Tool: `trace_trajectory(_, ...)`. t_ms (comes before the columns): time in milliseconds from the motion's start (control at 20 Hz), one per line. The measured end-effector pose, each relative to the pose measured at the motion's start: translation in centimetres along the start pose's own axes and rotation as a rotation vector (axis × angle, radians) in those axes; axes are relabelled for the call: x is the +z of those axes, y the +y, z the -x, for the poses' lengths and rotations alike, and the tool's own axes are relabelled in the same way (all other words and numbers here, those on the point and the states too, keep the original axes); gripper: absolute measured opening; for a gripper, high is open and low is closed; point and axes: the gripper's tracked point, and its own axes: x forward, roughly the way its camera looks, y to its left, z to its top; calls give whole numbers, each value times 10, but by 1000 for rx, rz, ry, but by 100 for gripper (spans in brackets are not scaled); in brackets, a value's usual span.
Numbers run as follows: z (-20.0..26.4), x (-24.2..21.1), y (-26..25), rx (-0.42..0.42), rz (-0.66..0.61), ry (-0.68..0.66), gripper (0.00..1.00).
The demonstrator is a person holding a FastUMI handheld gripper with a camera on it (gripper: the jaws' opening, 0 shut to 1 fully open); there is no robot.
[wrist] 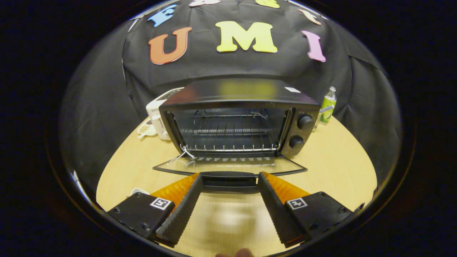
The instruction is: Open the toaster oven, put the food inside, and close the toaster oven door.
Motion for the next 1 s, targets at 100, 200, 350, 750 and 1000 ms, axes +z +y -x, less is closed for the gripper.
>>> trace_trajectory(100, -7, -14, -2, 6, -24, 47, 100)
trace_trajectory(200, -14, -19, -4, 4, -30, 66, 100)
trace_trajectory(350, -18, -11, -1, 16, -16, 81, 100)
trace_trajectory(750, 41, 19, 13, 239, -102, 171, 100)
trace_trajectory(1000, 80, 7, 44, 407, -264, 381, 100)
